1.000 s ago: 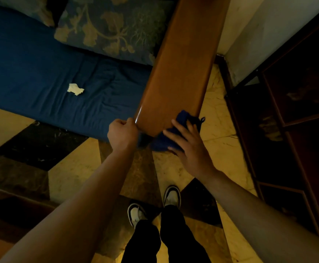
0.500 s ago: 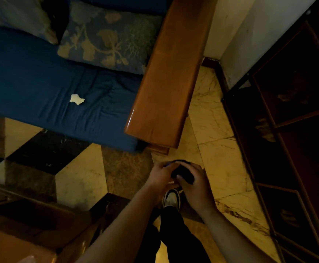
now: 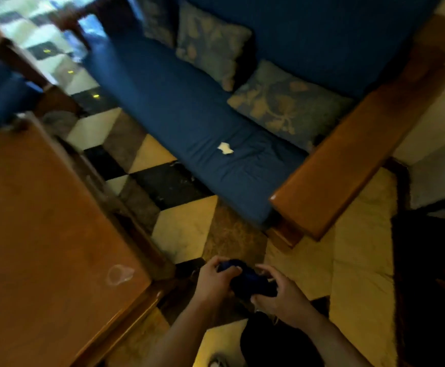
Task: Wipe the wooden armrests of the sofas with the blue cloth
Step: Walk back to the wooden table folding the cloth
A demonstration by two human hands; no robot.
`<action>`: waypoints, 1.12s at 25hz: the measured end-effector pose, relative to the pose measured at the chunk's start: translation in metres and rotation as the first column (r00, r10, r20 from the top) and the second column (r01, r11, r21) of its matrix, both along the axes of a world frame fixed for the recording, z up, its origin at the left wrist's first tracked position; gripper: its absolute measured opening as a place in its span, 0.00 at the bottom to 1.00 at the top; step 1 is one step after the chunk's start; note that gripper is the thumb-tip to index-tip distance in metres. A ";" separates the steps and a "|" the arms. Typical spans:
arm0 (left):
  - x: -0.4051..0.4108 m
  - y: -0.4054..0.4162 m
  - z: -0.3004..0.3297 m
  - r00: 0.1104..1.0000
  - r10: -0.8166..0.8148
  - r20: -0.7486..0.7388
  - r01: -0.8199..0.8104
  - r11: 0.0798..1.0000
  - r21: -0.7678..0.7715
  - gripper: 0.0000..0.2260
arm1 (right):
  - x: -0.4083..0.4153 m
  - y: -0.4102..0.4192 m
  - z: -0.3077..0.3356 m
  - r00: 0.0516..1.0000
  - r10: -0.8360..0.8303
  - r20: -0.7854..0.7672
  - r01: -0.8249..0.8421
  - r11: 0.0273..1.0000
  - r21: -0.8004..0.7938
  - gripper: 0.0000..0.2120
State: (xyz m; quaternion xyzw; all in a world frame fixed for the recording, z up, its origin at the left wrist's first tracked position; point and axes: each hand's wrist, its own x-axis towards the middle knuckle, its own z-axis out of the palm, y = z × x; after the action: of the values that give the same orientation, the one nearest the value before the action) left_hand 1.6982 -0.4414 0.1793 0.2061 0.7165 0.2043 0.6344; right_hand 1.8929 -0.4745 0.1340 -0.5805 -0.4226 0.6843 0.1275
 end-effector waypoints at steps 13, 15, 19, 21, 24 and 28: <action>-0.283 -0.386 0.071 0.440 0.882 0.167 -0.898 0.434 0.074 0.11 | -0.361 -0.201 0.097 0.592 0.789 0.167 -0.795 0.536 0.284 0.08; -0.321 -0.458 0.076 0.289 0.946 0.151 -0.955 0.274 0.113 0.12 | -0.422 -0.262 0.109 0.505 0.853 0.132 -0.846 0.459 0.271 0.07; -0.397 -0.566 0.091 0.109 0.981 0.161 -0.976 0.075 0.203 0.12 | -0.527 -0.356 0.129 0.345 0.935 0.081 -0.900 0.305 0.311 0.08; -0.435 -0.598 0.096 0.063 0.984 0.167 -0.973 0.023 0.231 0.11 | -0.575 -0.386 0.133 0.303 0.953 0.028 -0.905 0.278 0.321 0.08; -0.500 -0.619 0.098 0.005 0.988 0.156 -0.975 -0.030 0.220 0.09 | -0.649 -0.410 0.130 0.294 0.956 -0.017 -0.896 0.281 0.344 0.08; -0.639 -0.623 0.089 -0.033 0.992 0.122 -0.976 -0.058 0.210 0.10 | -0.784 -0.422 0.103 0.343 0.929 -0.139 -0.865 0.370 0.340 0.08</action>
State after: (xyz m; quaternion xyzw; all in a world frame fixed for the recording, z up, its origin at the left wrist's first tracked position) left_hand 1.0592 -1.0648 0.2682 -0.2916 0.6365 0.6727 0.2396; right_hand 1.1085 -0.8967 0.2367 -0.1189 -0.7145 0.6733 -0.1483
